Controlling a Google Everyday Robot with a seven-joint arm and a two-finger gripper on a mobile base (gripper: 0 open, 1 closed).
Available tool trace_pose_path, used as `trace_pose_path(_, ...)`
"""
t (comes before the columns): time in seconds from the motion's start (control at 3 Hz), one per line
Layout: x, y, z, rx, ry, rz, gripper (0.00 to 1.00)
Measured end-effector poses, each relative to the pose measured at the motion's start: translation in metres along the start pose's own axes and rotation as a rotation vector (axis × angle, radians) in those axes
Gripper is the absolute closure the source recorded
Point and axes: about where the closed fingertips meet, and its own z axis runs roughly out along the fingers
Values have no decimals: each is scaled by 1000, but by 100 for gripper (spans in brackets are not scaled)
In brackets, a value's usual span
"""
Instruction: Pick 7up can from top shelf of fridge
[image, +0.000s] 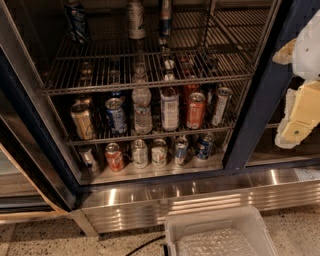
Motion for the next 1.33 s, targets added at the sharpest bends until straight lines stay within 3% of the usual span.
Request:
trace_pose_path(0.67, -2, -1, 0, 17, -19, 0, 0)
trace_pose_path(1.0, -24, -5, 7, 48, -103, -46, 0)
trace_pose_path(1.33, -70, -32, 28, 93, -233, -93, 0)
